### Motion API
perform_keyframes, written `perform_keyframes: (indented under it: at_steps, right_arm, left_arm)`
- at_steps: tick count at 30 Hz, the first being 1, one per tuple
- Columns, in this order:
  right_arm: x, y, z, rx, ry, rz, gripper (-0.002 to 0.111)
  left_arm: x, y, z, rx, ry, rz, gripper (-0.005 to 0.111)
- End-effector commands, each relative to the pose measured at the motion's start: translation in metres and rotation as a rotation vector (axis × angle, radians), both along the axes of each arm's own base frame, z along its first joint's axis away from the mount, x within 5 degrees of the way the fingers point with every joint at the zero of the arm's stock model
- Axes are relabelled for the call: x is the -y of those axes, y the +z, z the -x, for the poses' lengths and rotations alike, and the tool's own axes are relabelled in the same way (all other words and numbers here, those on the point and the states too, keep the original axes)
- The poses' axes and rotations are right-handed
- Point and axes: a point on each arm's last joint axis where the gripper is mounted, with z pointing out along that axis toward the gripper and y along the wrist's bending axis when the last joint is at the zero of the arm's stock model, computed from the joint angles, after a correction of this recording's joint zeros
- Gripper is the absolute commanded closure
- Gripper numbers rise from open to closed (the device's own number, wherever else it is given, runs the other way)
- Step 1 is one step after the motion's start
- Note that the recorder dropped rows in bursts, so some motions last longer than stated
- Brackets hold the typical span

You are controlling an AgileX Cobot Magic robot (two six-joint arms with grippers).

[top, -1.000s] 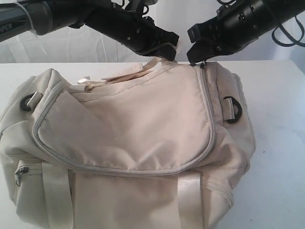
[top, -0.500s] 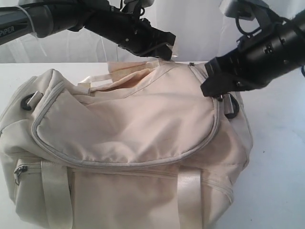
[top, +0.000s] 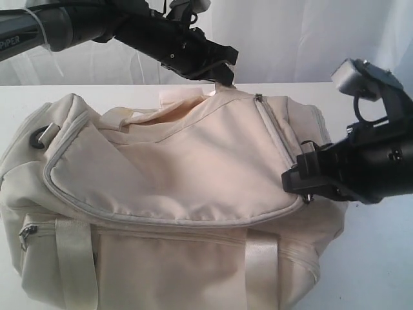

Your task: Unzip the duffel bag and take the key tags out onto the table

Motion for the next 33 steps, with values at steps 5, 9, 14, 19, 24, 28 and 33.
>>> perform_keyframes:
  at_steps: [5, 9, 14, 19, 24, 28, 33]
  right_arm:
    - [0.004, -0.032, 0.029, -0.123, 0.091, -0.002, 0.108]
    - [0.003, -0.031, 0.031, -0.088, 0.164, -0.01, 0.107]
    - [-0.002, -0.018, 0.034, -0.095, 0.243, -0.067, 0.079]
    - [-0.007, 0.014, 0.03, -0.065, 0.312, -0.106, 0.023]
    - [0.005, 0.063, 0.008, 0.086, 0.211, 0.131, 0.024]
    - [0.014, 0.07, -0.008, 0.157, 0.042, 0.216, 0.024]
    - [0.012, 0.063, -0.014, 0.136, 0.04, 0.223, 0.024]
  left_arm:
    - [-0.013, 0.005, -0.014, 0.071, 0.084, 0.004, 0.107]
    - [-0.013, 0.005, -0.014, 0.071, 0.084, 0.004, 0.107]
    - [-0.014, 0.004, -0.014, 0.073, 0.081, -0.005, 0.093]
    - [-0.017, 0.025, -0.001, 0.098, 0.032, -0.014, 0.03]
    - [-0.039, 0.073, 0.045, 0.081, -0.146, -0.141, 0.048]
    - [-0.036, 0.087, 0.099, -0.076, -0.47, -0.13, 0.087]
    - [-0.015, 0.07, 0.166, -0.155, -0.652, -0.146, 0.107]
